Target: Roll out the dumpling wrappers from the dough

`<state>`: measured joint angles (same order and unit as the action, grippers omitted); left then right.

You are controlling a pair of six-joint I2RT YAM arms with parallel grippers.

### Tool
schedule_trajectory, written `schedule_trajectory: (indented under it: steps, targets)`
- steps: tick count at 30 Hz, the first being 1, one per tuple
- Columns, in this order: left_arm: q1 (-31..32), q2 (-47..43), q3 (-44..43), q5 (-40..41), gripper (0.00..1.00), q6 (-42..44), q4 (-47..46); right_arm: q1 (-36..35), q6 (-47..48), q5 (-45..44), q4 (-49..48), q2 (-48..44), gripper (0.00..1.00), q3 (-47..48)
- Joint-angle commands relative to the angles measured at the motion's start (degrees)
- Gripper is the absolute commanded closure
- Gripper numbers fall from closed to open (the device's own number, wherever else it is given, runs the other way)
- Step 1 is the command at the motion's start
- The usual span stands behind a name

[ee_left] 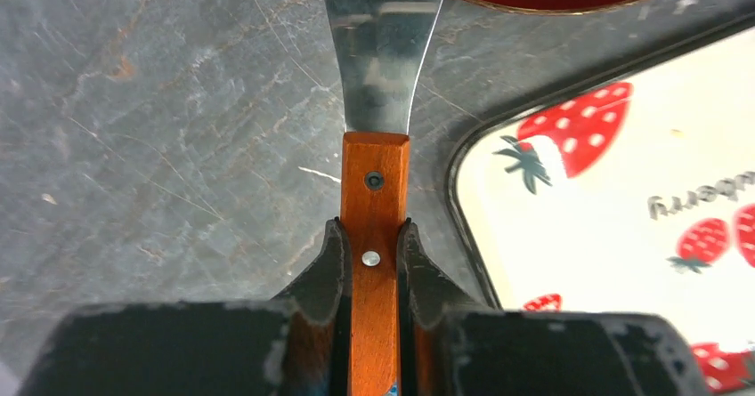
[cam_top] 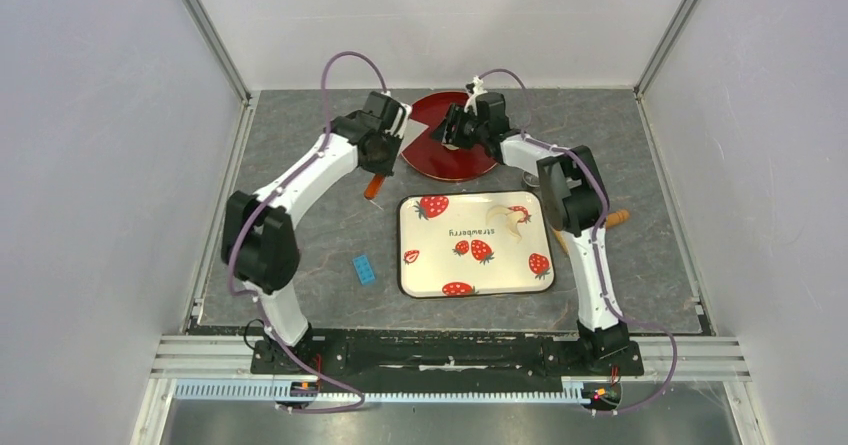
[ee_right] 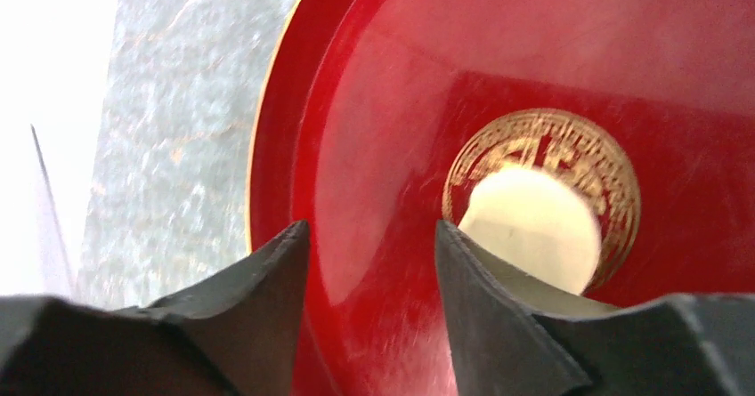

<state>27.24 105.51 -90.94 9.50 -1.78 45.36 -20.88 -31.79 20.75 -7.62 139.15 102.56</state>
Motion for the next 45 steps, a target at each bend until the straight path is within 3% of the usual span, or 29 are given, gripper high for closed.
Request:
schedule_trajectory:
  steps: [1,5,11,18,23,34,45]
  targets:
    - [-3.9,-9.7,7.5,-11.1,0.98,-6.2,-9.2,-0.1,-1.9,5.8,-11.0,-12.2,0.38,-9.3]
    - [-7.6,-17.2,17.3,-19.4,0.98,-10.9,-14.8,-0.1,-0.7,4.7,-14.9,-22.8,0.2,-21.5]
    - [-12.2,-27.7,29.1,-26.1,0.98,-16.5,-20.7,0.1,1.6,1.4,-15.1,-40.6,0.03,-38.6]
    - [-15.5,-37.1,38.3,-27.9,0.98,-18.5,-22.4,0.1,4.7,-9.8,-12.0,-63.3,0.02,-57.9]
    - [-16.8,-41.4,42.5,-28.7,0.98,-19.4,-22.4,0.3,6.0,-14.2,-6.7,-73.5,0.02,-64.3]
    - [-17.6,-38.6,44.1,-24.3,0.98,-19.8,-22.4,0.6,7.5,-16.6,-2.8,-78.7,0.02,-67.9]
    - [-18.4,-22.1,37.4,-15.6,0.98,-19.2,-20.0,1.2,8.5,-16.0,-2.3,-75.8,0.02,-68.8]
